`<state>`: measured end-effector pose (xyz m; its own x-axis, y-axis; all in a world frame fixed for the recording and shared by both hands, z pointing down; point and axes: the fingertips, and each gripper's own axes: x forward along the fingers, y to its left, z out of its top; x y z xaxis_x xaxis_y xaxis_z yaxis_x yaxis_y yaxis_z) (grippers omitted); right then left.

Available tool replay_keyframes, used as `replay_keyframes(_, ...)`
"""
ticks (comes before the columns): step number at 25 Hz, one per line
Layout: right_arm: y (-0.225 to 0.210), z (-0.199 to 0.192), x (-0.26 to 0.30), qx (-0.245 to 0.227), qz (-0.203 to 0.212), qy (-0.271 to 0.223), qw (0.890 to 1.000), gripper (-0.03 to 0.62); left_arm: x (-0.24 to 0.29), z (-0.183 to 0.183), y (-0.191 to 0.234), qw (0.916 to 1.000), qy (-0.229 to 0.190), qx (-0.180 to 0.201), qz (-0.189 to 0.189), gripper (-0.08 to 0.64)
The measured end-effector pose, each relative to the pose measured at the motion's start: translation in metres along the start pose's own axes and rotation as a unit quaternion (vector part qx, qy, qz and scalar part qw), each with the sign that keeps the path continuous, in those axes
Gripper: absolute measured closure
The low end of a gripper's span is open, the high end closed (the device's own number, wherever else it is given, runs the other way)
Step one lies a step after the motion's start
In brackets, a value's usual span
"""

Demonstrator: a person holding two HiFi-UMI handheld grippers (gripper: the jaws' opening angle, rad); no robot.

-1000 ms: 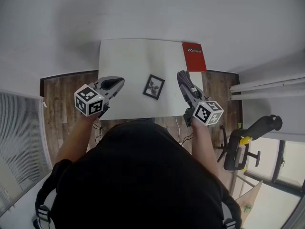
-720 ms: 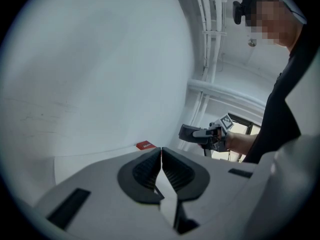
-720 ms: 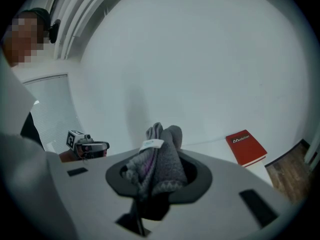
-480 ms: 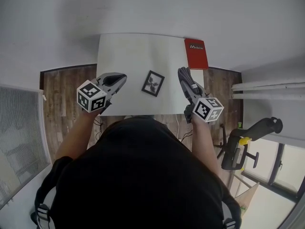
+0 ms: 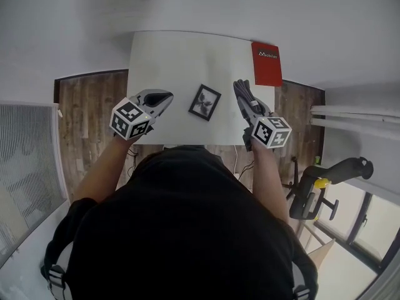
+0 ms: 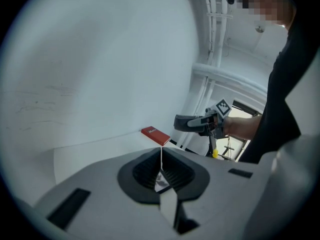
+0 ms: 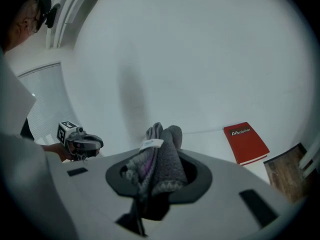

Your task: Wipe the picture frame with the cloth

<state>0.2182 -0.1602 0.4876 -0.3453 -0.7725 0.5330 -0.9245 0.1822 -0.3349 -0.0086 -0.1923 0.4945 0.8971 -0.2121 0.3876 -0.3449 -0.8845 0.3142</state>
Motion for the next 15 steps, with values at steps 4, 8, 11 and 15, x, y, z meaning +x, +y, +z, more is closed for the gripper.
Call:
replay_keyframes(4, -0.015, -0.012, 0.022, 0.006, -0.003, 0.025, 1.000, 0.489, 0.021, -0.013, 0.000, 0.9996, 0.026, 0.009, -0.008, 0.548)
replay_keyframes(8, -0.024, -0.027, 0.048, -0.004, 0.000, 0.056, 0.998, 0.489, 0.045, -0.026, -0.001, 0.9979, 0.055, 0.029, -0.020, 0.548)
replay_keyframes(11, -0.028, -0.039, 0.065, -0.017, 0.003, 0.080, 0.997, 0.489, 0.061, -0.038, -0.002, 0.9964, 0.073, 0.030, -0.031, 0.548)
replay_keyframes(15, -0.035, -0.055, 0.087, -0.026, 0.007, 0.109, 0.994, 0.489, 0.079, -0.059, -0.001, 0.9943, 0.095, 0.030, -0.040, 0.548)
